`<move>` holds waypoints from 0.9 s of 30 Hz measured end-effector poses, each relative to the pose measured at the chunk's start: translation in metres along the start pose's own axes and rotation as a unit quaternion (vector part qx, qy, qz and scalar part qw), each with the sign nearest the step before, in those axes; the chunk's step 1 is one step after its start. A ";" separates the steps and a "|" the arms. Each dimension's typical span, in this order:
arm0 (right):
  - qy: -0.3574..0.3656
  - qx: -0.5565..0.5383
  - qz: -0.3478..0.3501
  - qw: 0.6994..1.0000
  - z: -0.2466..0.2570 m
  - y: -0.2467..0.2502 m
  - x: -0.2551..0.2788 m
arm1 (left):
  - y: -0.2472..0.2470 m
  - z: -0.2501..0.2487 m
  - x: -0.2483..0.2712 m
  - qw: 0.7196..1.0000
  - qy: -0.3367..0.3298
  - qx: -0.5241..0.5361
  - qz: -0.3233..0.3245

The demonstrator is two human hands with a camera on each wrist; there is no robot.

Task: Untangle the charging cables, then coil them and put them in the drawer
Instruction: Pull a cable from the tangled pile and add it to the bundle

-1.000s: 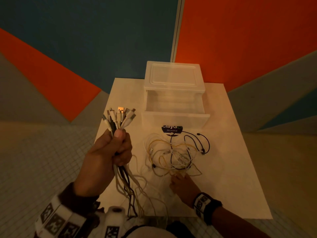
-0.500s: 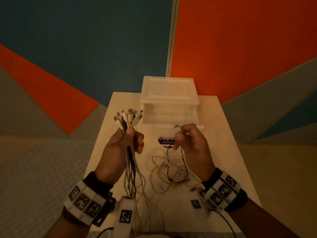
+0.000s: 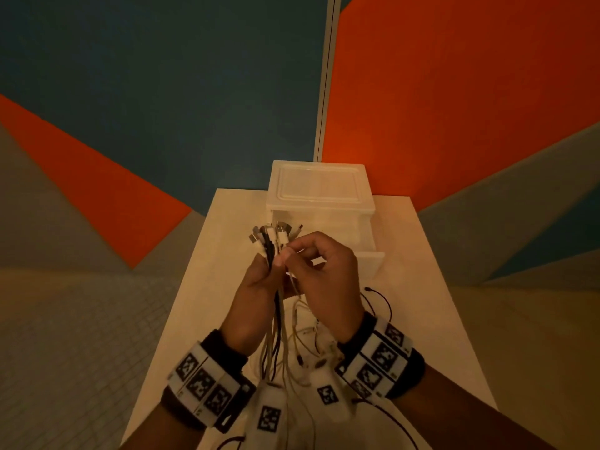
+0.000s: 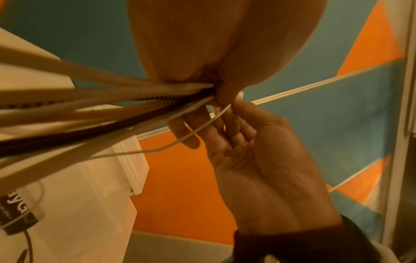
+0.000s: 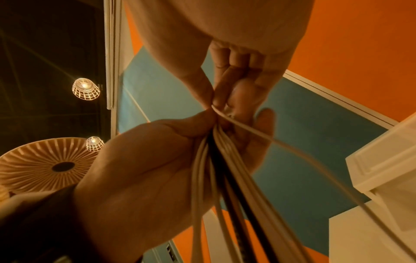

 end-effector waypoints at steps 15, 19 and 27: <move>-0.040 0.107 0.279 0.953 -0.159 -0.001 0.055 | 0.045 -0.046 -0.010 0.992 -0.064 0.106 0.005; -0.047 0.295 0.316 0.900 -0.213 0.016 0.039 | 0.055 -0.073 -0.001 0.990 -0.097 0.105 0.007; -0.016 0.164 0.137 0.977 -0.137 0.023 -0.008 | 0.052 -0.041 -0.008 0.997 -0.049 -0.054 -0.017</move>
Point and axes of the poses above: each hand's wrist, its own x-axis away from the middle knuckle, its own y-axis out of the back of the hand, z = x × y, the point moved 2 cm from there along -x, towards the middle knuckle, and after that the axes turned 8 degrees about x, right-handed, at the moved point
